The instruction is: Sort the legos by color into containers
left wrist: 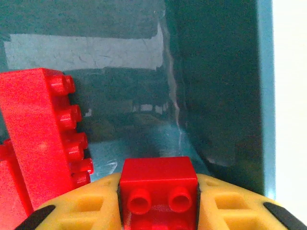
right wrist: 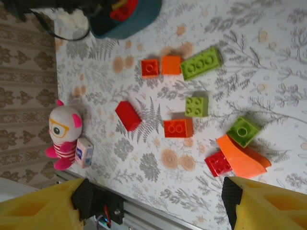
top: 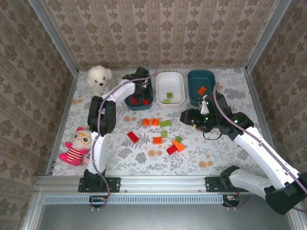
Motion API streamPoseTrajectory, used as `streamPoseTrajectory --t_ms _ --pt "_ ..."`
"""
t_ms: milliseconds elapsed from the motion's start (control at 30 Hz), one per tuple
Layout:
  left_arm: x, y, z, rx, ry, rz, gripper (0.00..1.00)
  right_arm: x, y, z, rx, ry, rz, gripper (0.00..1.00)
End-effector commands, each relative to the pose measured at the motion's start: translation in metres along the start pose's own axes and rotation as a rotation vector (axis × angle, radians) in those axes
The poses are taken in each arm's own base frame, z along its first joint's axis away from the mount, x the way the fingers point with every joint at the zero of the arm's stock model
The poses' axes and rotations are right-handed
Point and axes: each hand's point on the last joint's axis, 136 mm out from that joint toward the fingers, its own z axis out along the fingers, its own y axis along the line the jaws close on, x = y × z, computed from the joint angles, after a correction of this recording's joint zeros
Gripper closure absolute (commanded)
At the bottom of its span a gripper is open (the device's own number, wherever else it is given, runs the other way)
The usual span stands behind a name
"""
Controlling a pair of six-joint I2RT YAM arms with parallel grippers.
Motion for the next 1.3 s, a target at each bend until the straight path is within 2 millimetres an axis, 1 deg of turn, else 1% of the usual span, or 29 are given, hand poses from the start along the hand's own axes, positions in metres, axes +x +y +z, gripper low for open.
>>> streamPoseTrajectory --t_ms 0,67,167,233,333,433,467,533,600,633,667,700,733,767,833,933,1067,1167,1267 --pt "0.006 0.0 -0.002 0.01 0.029 -0.023 0.58 -0.02 0.014 -0.019 0.006 -0.092 -0.038 0.25" --pt "0.0 -0.004 -0.014 0.023 0.003 -0.019 0.49 -0.029 0.02 -0.027 0.012 -0.126 -0.056 0.25" --pt "-0.01 -0.011 -0.034 0.043 -0.042 -0.017 0.4 -0.04 0.027 -0.037 0.02 -0.163 -0.076 0.25" --pt "-0.017 -0.016 -0.051 0.06 -0.072 -0.023 0.37 -0.046 0.032 -0.043 0.029 -0.181 -0.093 0.25" --pt "-0.027 -0.023 -0.083 0.084 -0.133 -0.033 0.36 -0.054 0.037 -0.046 0.048 -0.2 -0.133 0.25" --pt "-0.032 -0.025 -0.12 0.091 -0.202 -0.043 0.36 -0.054 0.037 -0.039 0.088 -0.174 -0.191 0.27" --pt "-0.033 -0.023 -0.134 0.092 -0.228 -0.051 0.36 -0.051 0.038 -0.033 0.106 -0.153 -0.221 0.28" --pt "-0.028 -0.021 -0.158 0.101 -0.272 -0.066 0.36 -0.041 0.043 -0.019 0.133 -0.112 -0.301 0.28" --pt "-0.014 -0.013 -0.178 0.1 -0.304 -0.099 0.35 -0.026 0.05 0.003 0.144 -0.04 -0.371 0.28" --pt "-0.01 0.004 -0.188 0.089 -0.325 -0.146 0.34 -0.017 0.053 0.017 0.151 0.004 -0.403 0.28" --pt "0.0 0.013 -0.194 0.083 -0.334 -0.17 0.34 -0.009 0.057 0.029 0.156 0.041 -0.442 0.28" --pt "0.011 0.02 -0.203 0.081 -0.349 -0.196 0.34 0.001 0.063 0.047 0.164 0.084 -0.495 0.28" --pt "0.028 0.031 -0.206 0.067 -0.35 -0.22 0.34 0.01 0.068 0.064 0.168 0.128 -0.554 0.27" --pt "0.042 0.038 -0.21 0.059 -0.353 -0.235 0.34 0.018 0.072 0.077 0.172 0.164 -0.611 0.26" --pt "0.077 0.059 -0.218 0.025 -0.36 -0.276 0.34 0.027 0.077 0.105 0.176 0.235 -0.737 0.26" --pt "0.125 0.084 -0.228 0.015 -0.386 -0.346 0.34 0.03 0.076 0.141 0.172 0.304 -0.897 0.25" --pt "0.175 0.106 -0.242 0.026 -0.423 -0.41 0.33 0.031 0.059 0.187 0.229 0.424 -1.106 0.25" --pt "0.198 0.118 -0.254 0.027 -0.453 -0.437 0.34 0.028 0.05 0.215 0.233 0.449 -1.213 0.25" --pt "0.212 0.124 -0.262 0.029 -0.466 -0.443 0.34 0.024 0.04 0.237 0.209 0.475 -1.224 0.24"
